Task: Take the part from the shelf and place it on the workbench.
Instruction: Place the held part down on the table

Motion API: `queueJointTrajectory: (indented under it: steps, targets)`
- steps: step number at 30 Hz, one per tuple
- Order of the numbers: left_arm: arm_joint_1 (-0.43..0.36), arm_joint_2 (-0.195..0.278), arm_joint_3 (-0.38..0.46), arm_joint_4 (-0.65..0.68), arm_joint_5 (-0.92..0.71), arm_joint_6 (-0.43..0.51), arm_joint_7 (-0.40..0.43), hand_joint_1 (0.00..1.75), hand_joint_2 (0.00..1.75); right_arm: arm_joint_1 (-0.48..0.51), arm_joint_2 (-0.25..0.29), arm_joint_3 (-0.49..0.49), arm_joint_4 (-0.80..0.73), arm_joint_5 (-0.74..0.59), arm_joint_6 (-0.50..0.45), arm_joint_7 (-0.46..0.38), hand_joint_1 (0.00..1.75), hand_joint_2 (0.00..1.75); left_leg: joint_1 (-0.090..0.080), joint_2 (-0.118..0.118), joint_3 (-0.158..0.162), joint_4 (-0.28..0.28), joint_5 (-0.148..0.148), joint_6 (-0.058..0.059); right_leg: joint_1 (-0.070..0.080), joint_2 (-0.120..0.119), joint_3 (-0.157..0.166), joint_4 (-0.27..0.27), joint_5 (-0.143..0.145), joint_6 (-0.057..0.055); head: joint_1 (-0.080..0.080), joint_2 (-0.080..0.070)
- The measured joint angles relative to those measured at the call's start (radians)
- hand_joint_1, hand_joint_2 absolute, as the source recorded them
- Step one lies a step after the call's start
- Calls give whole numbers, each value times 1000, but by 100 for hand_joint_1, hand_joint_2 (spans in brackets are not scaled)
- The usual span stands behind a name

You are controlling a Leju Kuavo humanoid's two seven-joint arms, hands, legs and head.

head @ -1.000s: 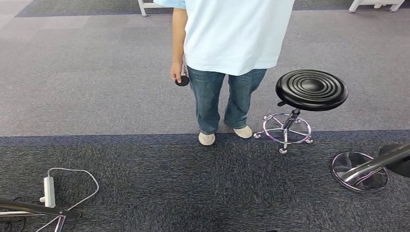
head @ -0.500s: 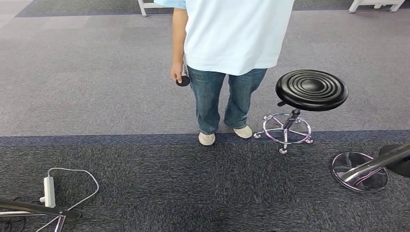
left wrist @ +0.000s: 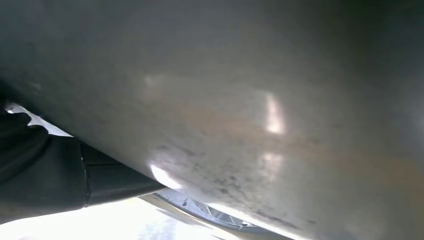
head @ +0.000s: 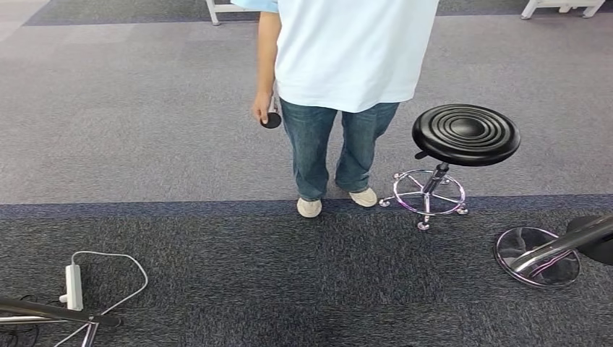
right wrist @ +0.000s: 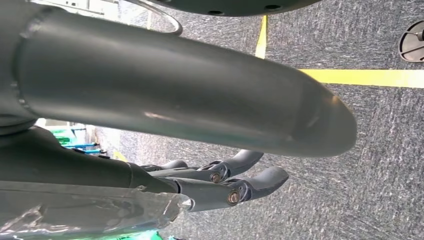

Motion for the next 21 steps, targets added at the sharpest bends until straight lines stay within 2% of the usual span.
queueJointTrajectory:
  steps: [6, 13, 16, 17, 18, 19, 21]
  targets:
    - [4, -28, 1, -38, 3, -15, -13, 175, 175, 0, 0, 0, 0, -7, 4, 0, 0, 0, 0, 0, 0, 0, 0, 0, 0, 0, 0, 0, 0, 0, 0, 0]
    - [4, -48, 2, -62, -4, -24, -42, 175, 175, 0, 1, 0, 0, -4, -32, 0, 0, 0, 0, 0, 0, 0, 0, 1, -1, 0, 0, -1, 0, 1, 0, 0]
    - [4, -50, 3, -70, -5, -25, -45, 175, 175, 0, 7, 0, 0, -2, -40, 0, 0, 0, 0, 0, 10, -16, 2, 22, -4, -4, 9, -15, 3, 16, -2, 0]
    - [5, -51, 4, -74, -5, -25, -46, 175, 175, 0, 8, 0, 0, -1, -43, 0, 0, 0, 2, -1, 20, -30, 7, 30, -3, -12, 9, -11, -5, 22, -1, 0]
    - [6, -53, 5, -78, -5, -26, -47, 175, 175, -1, 9, 0, 0, 0, -47, 0, 0, 0, 4, -1, 30, -43, 14, 34, -2, -22, 2, 12, -25, 25, 0, 0]
    - [6, -55, 7, -82, -5, -26, -47, 175, 175, -1, 10, 0, 0, 1, -50, 0, 0, 0, 7, -1, 37, -50, 18, 35, -3, -34, -16, 57, -57, 27, 3, 0]
    - [7, -61, 9, -85, -6, -27, -47, 175, 175, -3, 11, 0, 0, 1, -53, 0, 0, 0, 7, -5, 39, -51, 18, 32, -8, -47, -69, 190, -134, 35, 5, 0]
